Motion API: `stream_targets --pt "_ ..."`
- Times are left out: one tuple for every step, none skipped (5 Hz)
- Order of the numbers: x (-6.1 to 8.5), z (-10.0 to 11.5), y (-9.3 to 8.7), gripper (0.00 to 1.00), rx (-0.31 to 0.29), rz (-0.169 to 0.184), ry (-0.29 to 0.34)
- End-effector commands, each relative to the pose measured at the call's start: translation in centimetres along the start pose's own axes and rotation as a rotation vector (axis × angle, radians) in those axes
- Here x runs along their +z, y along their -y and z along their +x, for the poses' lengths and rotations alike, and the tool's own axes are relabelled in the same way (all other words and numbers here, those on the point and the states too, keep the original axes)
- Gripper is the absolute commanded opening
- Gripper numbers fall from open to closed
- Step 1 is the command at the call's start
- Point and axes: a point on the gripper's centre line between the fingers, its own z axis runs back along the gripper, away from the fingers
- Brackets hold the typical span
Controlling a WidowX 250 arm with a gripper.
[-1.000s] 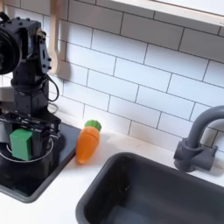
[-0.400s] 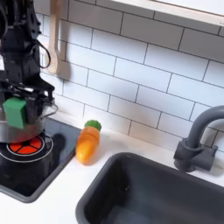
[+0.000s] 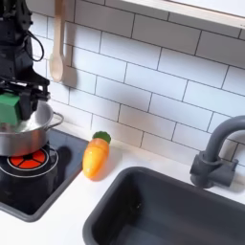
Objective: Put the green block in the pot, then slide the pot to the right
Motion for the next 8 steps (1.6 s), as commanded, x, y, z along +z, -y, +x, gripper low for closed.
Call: stream_targets --pt "-0.8 2.1 -1.8 0.0 0.045 0.022 0.044" --pt "-1.0 3.1 -2.1 0.0 0.05 0.025 0.059" --pt "-1.6 3.8 -2.4 0.0 0.055 0.025 0.061" --pt "-1.9 4.0 -2.6 0.0 0.037 0.018 0.056" --pt "-2.0 4.0 -2.4 1.0 0.026 0.014 0.052" --pt "-2.1 3.7 -2.6 1.0 0.017 0.016 0.042" --pt "-2.4 3.3 -2.4 1.0 0.009 0.018 0.022" --pt "-3.3 2.9 -2.3 1.0 0.0 0.012 -0.01"
